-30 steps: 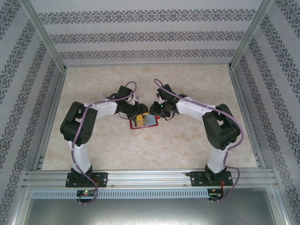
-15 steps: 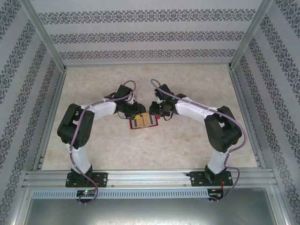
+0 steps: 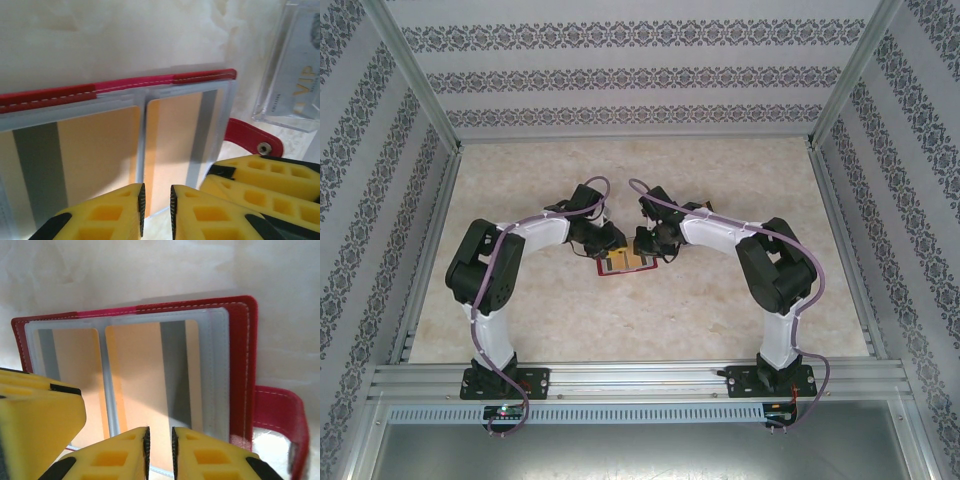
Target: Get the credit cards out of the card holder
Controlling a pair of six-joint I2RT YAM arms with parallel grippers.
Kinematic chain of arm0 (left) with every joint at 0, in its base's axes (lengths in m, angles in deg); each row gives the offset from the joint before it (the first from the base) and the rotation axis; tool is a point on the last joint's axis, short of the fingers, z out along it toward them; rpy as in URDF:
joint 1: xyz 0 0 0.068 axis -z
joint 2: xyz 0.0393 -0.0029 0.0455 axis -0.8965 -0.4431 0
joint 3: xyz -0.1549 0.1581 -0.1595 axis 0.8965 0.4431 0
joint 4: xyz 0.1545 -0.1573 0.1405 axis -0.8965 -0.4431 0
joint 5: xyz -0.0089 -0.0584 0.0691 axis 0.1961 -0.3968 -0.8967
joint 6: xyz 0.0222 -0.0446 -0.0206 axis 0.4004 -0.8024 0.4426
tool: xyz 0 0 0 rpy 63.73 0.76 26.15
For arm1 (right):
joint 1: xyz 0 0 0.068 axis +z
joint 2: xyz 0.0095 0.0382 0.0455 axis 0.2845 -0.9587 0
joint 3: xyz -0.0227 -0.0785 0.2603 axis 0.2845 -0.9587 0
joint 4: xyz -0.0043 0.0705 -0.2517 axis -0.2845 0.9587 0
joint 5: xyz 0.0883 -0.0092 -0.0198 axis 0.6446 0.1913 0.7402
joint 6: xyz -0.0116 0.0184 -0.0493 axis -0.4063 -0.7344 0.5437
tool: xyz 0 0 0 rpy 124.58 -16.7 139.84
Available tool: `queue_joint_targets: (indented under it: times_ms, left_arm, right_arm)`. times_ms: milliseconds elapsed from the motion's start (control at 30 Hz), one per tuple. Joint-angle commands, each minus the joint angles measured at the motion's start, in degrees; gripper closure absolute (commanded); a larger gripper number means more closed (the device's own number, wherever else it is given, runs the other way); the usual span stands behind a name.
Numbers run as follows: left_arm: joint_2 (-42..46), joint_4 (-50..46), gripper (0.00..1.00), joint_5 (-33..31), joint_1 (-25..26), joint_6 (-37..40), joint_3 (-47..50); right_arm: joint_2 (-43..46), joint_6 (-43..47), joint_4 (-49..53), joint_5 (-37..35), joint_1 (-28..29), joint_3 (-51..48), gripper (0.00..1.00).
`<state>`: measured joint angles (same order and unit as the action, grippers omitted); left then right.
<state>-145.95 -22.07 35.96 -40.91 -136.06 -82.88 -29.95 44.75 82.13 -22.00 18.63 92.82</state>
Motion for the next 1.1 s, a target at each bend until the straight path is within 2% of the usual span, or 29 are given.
queue_joint_targets:
  times_ms: [0, 300, 600, 833, 1067]
  left_arm:
    - [-1.44, -0.82, 0.76, 0.51, 0.26, -0.54, -0.39]
    - [-2.78, -0.05, 0.73, 0.79, 0.24, -1.04, -0.19]
    - [-3.13, 0.15, 0.72, 1.95, 0.16, -0.58, -0.11]
    - [-2.85, 0.25, 0.73, 3.51, -0.19, 0.83, -0.67]
    - [-2.46, 5.63, 0.76, 8.02, -0.81, 1.44, 0.35]
  right_arm:
    - [-0.83, -0.05, 0.87, -1.64, -0.75, 0.06, 0.77]
    - [-4.23, -0.37, 0.93, 0.98, -0.88, 0.41, 0.77]
    - [-5.65, -1.21, -2.17, 7.47, -1.40, -0.04, 0.79]
    - [-5.62, -1.22, -1.58, 6.48, -1.60, -0.28, 0.79]
    - [-6.03, -0.84, -0.50, 5.40, -1.65, 0.11, 0.79]
